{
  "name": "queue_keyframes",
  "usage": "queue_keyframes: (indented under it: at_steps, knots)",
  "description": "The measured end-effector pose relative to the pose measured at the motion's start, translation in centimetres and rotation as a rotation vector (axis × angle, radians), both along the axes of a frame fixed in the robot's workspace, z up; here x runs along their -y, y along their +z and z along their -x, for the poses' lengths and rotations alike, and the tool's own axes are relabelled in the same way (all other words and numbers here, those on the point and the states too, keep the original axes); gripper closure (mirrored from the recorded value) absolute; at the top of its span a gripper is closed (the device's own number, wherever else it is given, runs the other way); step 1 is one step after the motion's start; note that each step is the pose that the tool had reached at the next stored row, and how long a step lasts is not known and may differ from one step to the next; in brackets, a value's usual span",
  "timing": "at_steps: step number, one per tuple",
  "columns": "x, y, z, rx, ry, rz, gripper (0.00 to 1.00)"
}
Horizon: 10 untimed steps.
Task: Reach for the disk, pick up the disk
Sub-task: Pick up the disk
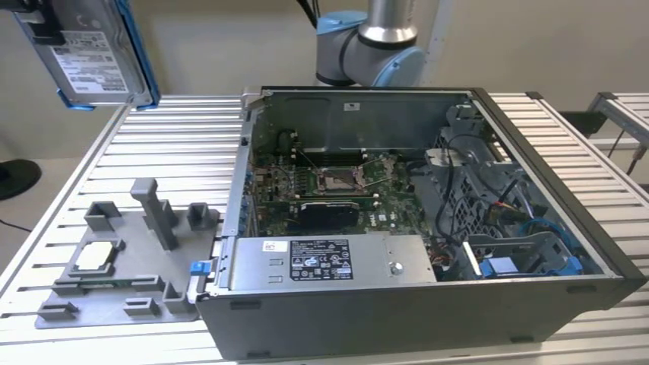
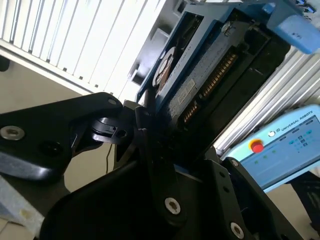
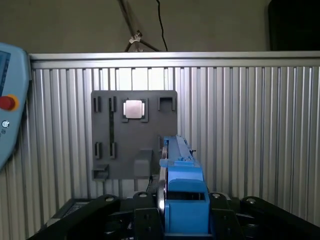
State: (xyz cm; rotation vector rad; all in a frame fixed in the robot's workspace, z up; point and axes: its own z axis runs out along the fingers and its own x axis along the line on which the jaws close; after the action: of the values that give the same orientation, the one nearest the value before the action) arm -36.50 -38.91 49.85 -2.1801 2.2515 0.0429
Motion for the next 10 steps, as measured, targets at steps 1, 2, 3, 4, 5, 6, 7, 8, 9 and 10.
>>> queue_keyframes:
  at_steps: [1, 2, 3, 4, 5, 6, 7, 8, 9, 10]
  knots:
    - [0.00, -0.06, -0.4, 0.0000, 0.000, -0.0001, 1.00]
    - [0.01, -0.12, -0.9, -0.0001, 0.000, -0.0001, 1.00]
    - [0.02, -0.17, -1.4, -0.0002, 0.000, 0.0000, 1.00]
    - [0.02, -0.23, -1.8, -0.0002, 0.000, -0.0001, 1.00]
    - [0.03, -0.29, -2.2, -0.0002, 0.000, -0.0001, 1.00]
    - [0.03, -0.35, -2.6, -0.0001, 0.000, -0.0002, 1.00]
    - [0.04, -0.41, -3.0, -0.0002, 0.000, -0.0001, 1.00]
    - [0.04, -0.46, -3.4, -0.0002, 0.000, -0.0001, 1.00]
    - [0.05, -0.52, -3.7, -0.0002, 0.000, 0.0000, 1.00]
    - [0.05, -0.58, -4.1, -0.0001, 0.000, -0.0001, 1.00]
